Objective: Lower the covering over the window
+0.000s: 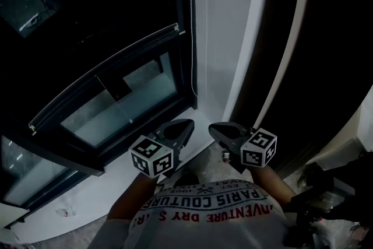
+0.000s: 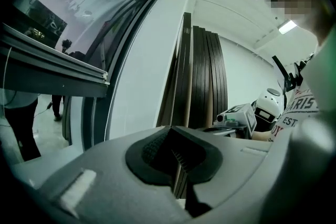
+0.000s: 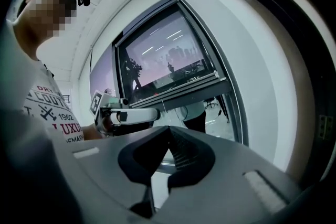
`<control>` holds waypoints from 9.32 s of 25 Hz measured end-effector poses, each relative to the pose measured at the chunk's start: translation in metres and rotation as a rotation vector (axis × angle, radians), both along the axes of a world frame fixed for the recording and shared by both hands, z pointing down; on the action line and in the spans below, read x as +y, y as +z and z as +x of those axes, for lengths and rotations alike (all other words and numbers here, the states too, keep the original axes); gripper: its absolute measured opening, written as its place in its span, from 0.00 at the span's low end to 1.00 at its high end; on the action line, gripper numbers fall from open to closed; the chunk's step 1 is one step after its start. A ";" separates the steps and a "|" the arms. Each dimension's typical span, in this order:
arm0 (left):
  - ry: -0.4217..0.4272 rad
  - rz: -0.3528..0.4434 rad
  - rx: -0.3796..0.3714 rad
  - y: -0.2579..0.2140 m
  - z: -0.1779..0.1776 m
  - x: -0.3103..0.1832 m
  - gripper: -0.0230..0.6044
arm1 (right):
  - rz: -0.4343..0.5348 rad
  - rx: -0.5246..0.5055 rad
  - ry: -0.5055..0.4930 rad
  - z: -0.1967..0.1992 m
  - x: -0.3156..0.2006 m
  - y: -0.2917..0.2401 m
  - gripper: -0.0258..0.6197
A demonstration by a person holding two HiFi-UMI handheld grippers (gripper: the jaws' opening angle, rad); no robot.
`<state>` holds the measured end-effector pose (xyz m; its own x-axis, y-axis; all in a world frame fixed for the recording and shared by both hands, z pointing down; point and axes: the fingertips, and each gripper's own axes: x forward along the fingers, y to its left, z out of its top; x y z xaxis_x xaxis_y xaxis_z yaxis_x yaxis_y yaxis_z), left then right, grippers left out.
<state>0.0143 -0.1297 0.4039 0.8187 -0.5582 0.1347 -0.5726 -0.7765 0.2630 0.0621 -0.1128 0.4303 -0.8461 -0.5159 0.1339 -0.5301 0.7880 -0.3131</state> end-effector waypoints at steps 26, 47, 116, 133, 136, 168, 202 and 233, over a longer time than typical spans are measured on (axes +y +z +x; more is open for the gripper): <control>0.116 0.055 -0.035 -0.027 -0.058 -0.199 0.04 | 0.173 0.077 0.263 -0.049 -0.254 -0.076 0.16; 0.221 0.071 -0.060 -0.015 -0.056 -0.238 0.04 | 0.285 0.222 0.712 -0.019 -0.394 -0.084 0.11; 0.216 0.284 -0.030 -0.127 0.064 -0.168 0.27 | 0.163 0.168 0.102 -0.022 -0.161 0.021 0.05; 0.203 0.182 -0.068 -0.067 0.056 -0.175 0.04 | 0.024 0.221 0.114 -0.012 -0.164 0.082 0.05; 0.206 0.155 -0.102 -0.038 0.057 -0.175 0.04 | -0.027 0.262 0.119 -0.006 -0.167 0.109 0.05; 0.365 -0.006 -0.262 0.100 0.062 -0.135 0.04 | 0.337 -0.020 -0.046 -0.033 -0.203 -0.173 0.20; 0.156 0.036 -0.121 0.058 0.011 -0.178 0.18 | 0.195 0.205 0.058 -0.017 -0.218 -0.023 0.06; 0.106 0.247 -0.003 -0.103 0.036 -0.180 0.05 | 0.129 0.152 -0.031 -0.040 -0.173 0.033 0.06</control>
